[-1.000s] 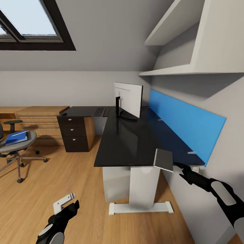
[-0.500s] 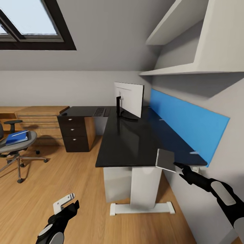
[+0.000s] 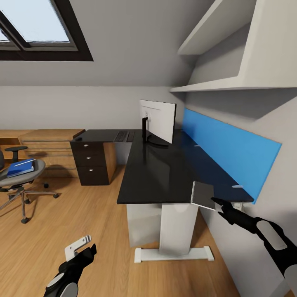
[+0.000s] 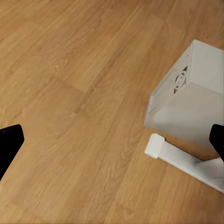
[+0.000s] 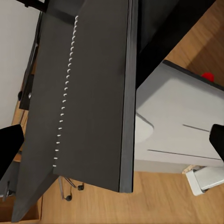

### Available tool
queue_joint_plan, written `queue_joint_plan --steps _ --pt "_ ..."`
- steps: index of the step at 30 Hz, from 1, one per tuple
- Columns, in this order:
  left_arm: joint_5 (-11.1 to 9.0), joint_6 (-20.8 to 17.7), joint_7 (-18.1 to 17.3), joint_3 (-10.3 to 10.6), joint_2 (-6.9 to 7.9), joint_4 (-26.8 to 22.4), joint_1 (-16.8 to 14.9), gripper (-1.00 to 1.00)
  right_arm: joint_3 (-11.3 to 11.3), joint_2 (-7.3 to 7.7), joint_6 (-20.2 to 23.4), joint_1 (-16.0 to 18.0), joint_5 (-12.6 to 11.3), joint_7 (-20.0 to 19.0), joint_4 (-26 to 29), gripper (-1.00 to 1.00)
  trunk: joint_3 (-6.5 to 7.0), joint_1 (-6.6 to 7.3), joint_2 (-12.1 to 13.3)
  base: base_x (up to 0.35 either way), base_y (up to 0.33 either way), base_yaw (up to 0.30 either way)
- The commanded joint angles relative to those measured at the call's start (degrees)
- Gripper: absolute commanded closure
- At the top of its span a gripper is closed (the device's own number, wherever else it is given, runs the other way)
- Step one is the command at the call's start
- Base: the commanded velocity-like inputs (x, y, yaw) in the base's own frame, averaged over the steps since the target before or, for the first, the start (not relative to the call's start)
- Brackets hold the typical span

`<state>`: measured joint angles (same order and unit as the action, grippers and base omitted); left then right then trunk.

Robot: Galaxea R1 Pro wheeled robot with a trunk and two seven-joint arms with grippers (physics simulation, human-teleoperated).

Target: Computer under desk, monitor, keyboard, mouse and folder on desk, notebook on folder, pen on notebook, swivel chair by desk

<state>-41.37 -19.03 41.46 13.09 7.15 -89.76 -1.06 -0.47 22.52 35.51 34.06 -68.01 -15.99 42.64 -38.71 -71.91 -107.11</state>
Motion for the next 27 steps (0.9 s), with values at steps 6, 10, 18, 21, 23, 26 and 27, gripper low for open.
queue_joint_plan --steps 6,10,18,21,23,26,27 --pt "-0.3 -0.1 0.4 0.1 0.07 -0.1 -0.1 -1.0 -0.1 -0.01 0.3 0.0 -0.1 0.0 -0.1 -1.0 -0.06 0.01 0.0 0.139 0.088 0.0" --pt "-0.5 -0.2 0.6 0.1 0.09 0.1 -0.1 -1.0 -0.1 -0.02 0.3 0.0 -0.1 -0.1 0.0 -1.0 -0.06 0.01 0.0 0.067 0.042 0.0" --pt "-0.5 -0.2 0.6 0.1 0.01 0.2 -0.1 -1.0 -0.1 -0.02 0.3 0.0 -0.1 -0.1 0.0 -1.0 -0.6 -0.65 -1.2 0.013 0.008 0.0" --pt "-0.5 -0.2 0.6 0.1 0.02 0.2 -0.1 -1.0 -0.1 -0.02 0.3 0.0 -0.1 -0.1 0.0 -1.0 -1.14 -1.31 -2.4 0.002 0.002 0.0" --pt "-0.5 -0.2 0.6 0.1 0.04 0.2 -0.1 -1.0 -0.1 -0.02 0.3 0.0 -0.1 -0.1 -0.1 -1.0 -1.14 -1.31 -2.4 0.001 0.001 0.0" --pt "-0.5 -0.2 0.6 0.1 0.04 0.2 -0.1 -1.0 -0.1 -0.02 0.3 0.0 -0.1 -0.1 -0.1 -1.0 -1.14 -1.31 -2.4 0.0 0.0 0.0" --pt "-0.5 -0.2 0.6 0.0 0.05 0.2 -0.1 -1.0 -0.1 -0.02 0.3 0.0 -0.1 -0.1 -0.1 -1.0 -1.14 -1.31 -2.4 0.0 0.0 0.0"
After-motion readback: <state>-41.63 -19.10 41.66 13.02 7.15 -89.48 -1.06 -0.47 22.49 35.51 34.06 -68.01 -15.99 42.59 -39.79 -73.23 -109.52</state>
